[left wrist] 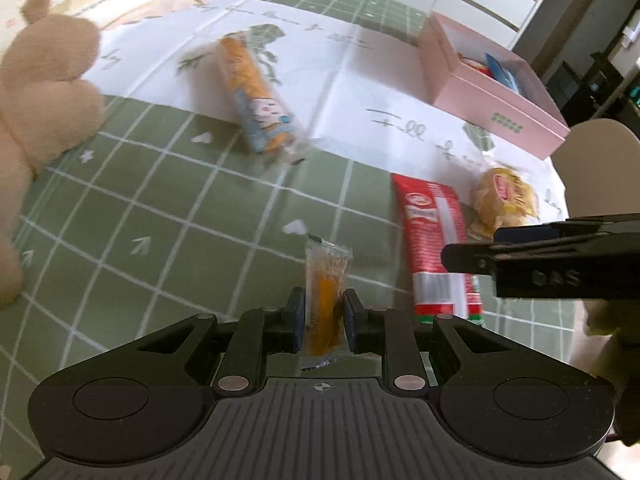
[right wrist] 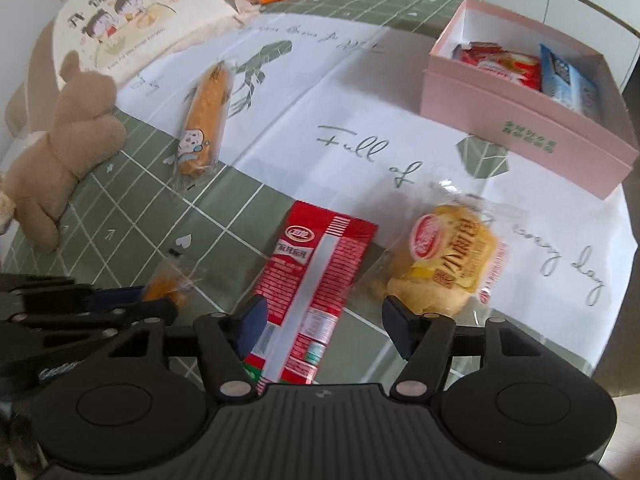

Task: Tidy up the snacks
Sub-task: 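Carry the orange snack with the left tool while the right tool carries the red strip packet to the box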

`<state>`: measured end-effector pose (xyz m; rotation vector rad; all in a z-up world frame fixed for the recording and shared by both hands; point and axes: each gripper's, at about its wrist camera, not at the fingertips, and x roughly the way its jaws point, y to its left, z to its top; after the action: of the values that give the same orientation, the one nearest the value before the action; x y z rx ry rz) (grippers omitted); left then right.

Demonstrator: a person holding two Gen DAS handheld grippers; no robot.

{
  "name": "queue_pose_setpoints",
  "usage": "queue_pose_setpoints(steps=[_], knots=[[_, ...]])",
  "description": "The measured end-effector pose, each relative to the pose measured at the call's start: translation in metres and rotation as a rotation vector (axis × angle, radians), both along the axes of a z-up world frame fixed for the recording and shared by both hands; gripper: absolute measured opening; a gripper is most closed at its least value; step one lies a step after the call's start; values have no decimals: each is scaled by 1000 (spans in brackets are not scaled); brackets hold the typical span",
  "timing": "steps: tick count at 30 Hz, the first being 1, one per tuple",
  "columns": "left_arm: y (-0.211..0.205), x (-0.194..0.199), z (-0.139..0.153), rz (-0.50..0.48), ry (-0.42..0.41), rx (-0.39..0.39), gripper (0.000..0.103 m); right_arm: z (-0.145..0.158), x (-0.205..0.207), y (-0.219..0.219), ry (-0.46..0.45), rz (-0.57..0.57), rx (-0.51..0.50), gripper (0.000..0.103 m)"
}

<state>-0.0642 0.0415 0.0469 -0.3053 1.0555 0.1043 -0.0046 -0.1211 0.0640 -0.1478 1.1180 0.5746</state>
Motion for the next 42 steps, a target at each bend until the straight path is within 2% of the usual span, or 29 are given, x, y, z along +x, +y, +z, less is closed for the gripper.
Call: queue_pose_setpoints(steps=[3, 5, 6, 9, 12, 16, 20, 26, 28, 32, 34, 36, 38, 40, 42], knots=[[12, -9, 1, 26, 0, -8, 24, -7, 2, 13, 2, -48, -33, 72], [18, -13, 0, 39, 1, -11, 24, -9, 3, 23, 11, -57, -38, 72], [21, -14, 0, 43, 1, -13, 24, -12, 3, 28, 20, -65, -47, 76], [26, -17, 0, 51, 1, -22, 24, -16, -3, 47, -28, -65, -119, 85], [28, -16, 0, 42, 0, -29, 24, -16, -11, 53, -46, -29, -140, 83], [23, -11, 0, 13, -4, -39, 24, -4, -21, 42, -22, 47, -135, 49], [10, 1, 3, -34, -24, -50, 24, 19, -28, 12, -8, 48, -75, 45], [-15, 31, 18, -117, -84, -92, 24, 65, -23, -48, -57, -63, 34, 40], [-21, 49, 35, -141, -130, -115, 24, 79, -19, -67, -90, -97, 60, 7], [-39, 93, 85, -186, -268, -69, 24, 98, -9, -100, -151, -133, 130, 7], [-44, 109, 98, -180, -292, -72, 24, 97, -4, -113, -147, -133, 134, 8], [-51, 116, 98, -176, -281, -51, 24, 88, -2, -125, -104, -113, 145, 10], [-55, 116, 84, -175, -235, -41, 24, 75, -8, -128, -63, -84, 131, 22], [-56, 110, 64, -167, -171, -50, 24, 59, -18, -125, -28, -73, 122, 52], [-51, 99, 46, -151, -128, -58, 24, 40, -26, -114, 11, -47, 116, 54]])
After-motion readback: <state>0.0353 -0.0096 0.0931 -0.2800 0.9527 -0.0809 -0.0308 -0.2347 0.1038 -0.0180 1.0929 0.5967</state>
